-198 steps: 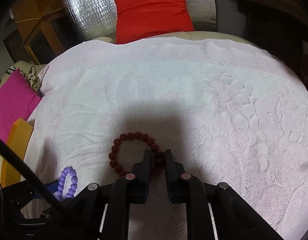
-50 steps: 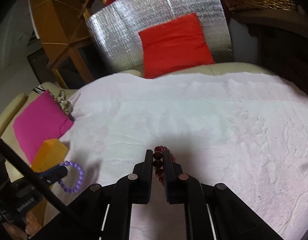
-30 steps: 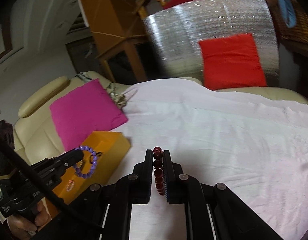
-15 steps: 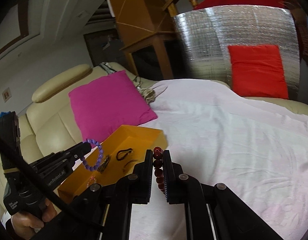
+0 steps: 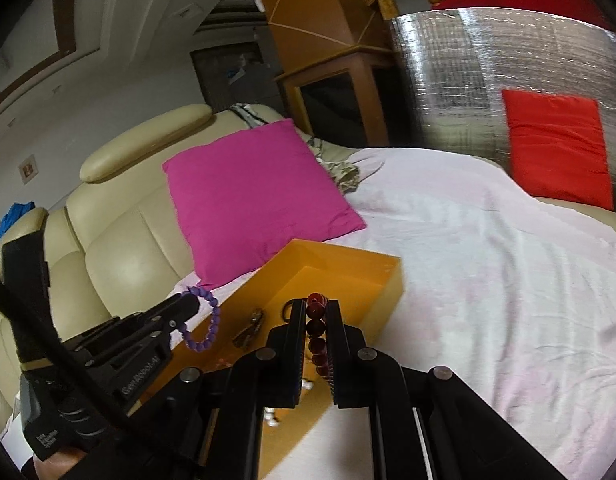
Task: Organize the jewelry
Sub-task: 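Carry both bead bracelets over the orange box with both tools, then open both tools to drop the bracelets into the box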
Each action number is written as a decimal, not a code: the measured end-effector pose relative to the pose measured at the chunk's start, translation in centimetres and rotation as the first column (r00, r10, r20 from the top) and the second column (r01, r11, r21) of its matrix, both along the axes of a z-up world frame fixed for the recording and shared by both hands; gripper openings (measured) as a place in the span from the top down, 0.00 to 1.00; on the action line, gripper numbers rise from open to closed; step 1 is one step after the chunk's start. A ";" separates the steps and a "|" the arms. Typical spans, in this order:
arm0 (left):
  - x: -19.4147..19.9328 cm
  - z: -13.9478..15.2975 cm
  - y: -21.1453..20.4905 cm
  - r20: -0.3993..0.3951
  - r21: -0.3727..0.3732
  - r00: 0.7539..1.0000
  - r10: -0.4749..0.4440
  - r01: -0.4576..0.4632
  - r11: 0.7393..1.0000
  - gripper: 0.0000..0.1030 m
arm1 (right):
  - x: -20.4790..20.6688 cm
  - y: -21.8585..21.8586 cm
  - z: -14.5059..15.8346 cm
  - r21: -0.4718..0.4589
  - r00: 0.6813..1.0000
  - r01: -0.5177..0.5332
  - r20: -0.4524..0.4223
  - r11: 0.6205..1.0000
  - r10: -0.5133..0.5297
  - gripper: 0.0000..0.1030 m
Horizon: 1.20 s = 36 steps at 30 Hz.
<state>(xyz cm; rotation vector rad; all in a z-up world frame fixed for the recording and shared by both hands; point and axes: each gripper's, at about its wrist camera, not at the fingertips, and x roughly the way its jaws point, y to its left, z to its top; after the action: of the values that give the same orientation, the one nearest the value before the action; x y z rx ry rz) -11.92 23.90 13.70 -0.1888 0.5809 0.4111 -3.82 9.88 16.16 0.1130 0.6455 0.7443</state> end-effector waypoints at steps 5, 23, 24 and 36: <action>-0.4 -0.8 1.6 -0.023 -0.007 0.999 0.031 -0.031 0.999 0.91 | -0.7 1.8 -0.7 -0.009 1.000 -0.029 -0.009 1.000 0.029 0.90; -0.1 -3.8 4.7 -0.130 0.005 0.986 0.108 -0.108 0.994 0.91 | -3.8 5.4 -4.7 -0.038 0.989 -0.123 -0.088 0.992 0.119 0.90; -0.1 -4.0 4.8 -0.138 0.006 0.984 0.110 -0.110 0.994 0.91 | -4.0 5.5 -4.9 -0.039 0.988 -0.128 -0.094 0.991 0.124 0.90; 0.9 -5.7 5.2 -0.210 0.017 0.971 0.111 -0.110 0.994 0.91 | -6.0 5.9 -7.0 -0.044 0.976 -0.179 -0.138 0.983 0.172 0.90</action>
<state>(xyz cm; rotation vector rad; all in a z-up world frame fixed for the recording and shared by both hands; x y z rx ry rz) -10.98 29.08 7.99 -0.1742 0.7804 0.5446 -9.86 15.74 9.16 0.0541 0.8108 0.8934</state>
